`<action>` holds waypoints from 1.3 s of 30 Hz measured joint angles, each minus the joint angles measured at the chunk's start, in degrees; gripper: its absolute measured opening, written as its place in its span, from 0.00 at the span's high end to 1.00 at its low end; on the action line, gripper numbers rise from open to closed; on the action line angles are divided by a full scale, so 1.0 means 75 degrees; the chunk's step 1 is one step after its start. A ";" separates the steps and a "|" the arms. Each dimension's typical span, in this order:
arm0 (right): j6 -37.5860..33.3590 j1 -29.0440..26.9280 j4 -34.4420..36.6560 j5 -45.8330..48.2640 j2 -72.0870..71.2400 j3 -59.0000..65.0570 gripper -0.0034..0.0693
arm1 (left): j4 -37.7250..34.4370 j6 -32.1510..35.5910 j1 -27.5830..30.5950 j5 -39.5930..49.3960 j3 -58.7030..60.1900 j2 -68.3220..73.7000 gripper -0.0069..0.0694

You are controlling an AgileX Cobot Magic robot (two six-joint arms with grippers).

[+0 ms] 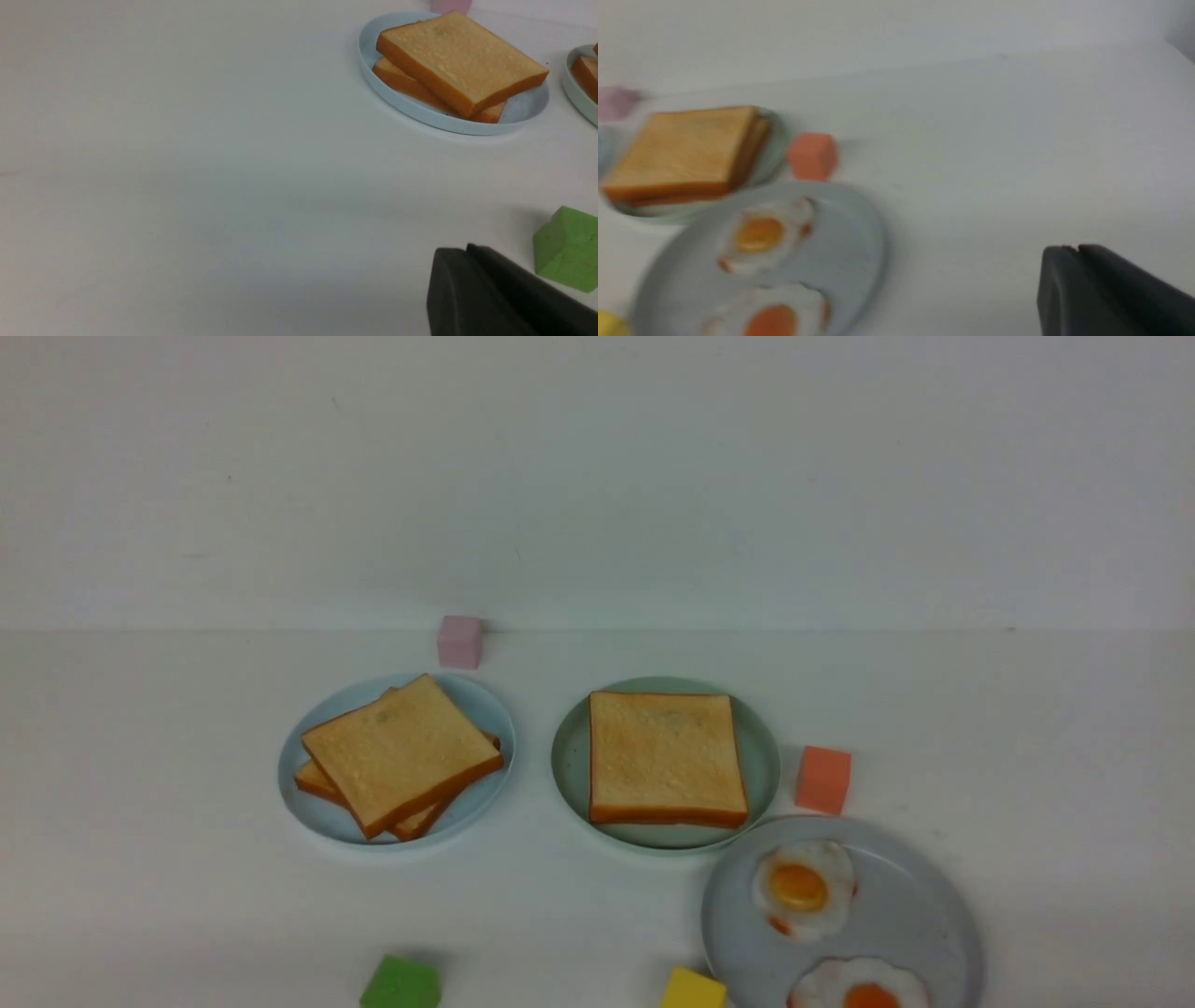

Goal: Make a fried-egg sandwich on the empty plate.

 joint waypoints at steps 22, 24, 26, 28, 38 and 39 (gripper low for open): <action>0.0000 -0.0287 -0.0128 -0.0436 -0.0051 0.0668 0.83 | 0.0000 0.0000 0.0000 -0.0010 0.0000 0.0000 0.86; 0.0000 -0.0287 -0.0128 -0.0443 -0.0051 0.0670 0.83 | 0.0000 0.0000 0.0000 -0.0010 0.0000 0.0000 0.86; 0.0000 -0.0287 -0.0128 -0.0443 -0.0051 0.0670 0.82 | 0.0000 0.0000 0.0000 -0.0010 0.0000 0.0000 0.86; 0.0000 -0.0287 -0.0128 -0.0443 -0.0051 0.0670 0.82 | 0.0000 0.0000 0.0000 -0.0010 0.0000 0.0000 0.86; 0.0000 -0.0287 -0.0128 -0.0443 -0.0051 0.0670 0.81 | 0.0000 0.0000 0.0000 -0.0010 0.0000 0.0000 0.86; 0.0000 -0.0287 -0.0128 -0.0443 -0.0051 0.0670 0.81 | 0.0000 0.0000 0.0000 -0.0010 0.0000 0.0000 0.86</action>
